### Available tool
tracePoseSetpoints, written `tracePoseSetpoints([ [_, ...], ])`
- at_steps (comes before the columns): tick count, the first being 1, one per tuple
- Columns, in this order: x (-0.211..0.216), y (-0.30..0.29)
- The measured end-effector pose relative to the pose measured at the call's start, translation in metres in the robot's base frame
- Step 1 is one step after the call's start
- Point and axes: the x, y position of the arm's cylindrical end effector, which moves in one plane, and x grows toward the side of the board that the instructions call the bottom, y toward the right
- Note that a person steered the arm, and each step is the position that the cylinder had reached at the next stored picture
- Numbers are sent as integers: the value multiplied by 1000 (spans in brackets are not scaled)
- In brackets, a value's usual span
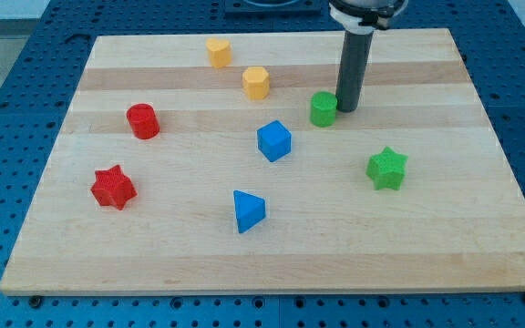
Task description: Nudge the yellow hexagon down a bit
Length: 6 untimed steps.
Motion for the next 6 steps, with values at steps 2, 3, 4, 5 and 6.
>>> tracePoseSetpoints([
  [2, -92, 71],
  [3, -120, 15],
  [4, -123, -50],
  [5, -89, -108],
  [6, -44, -124],
])
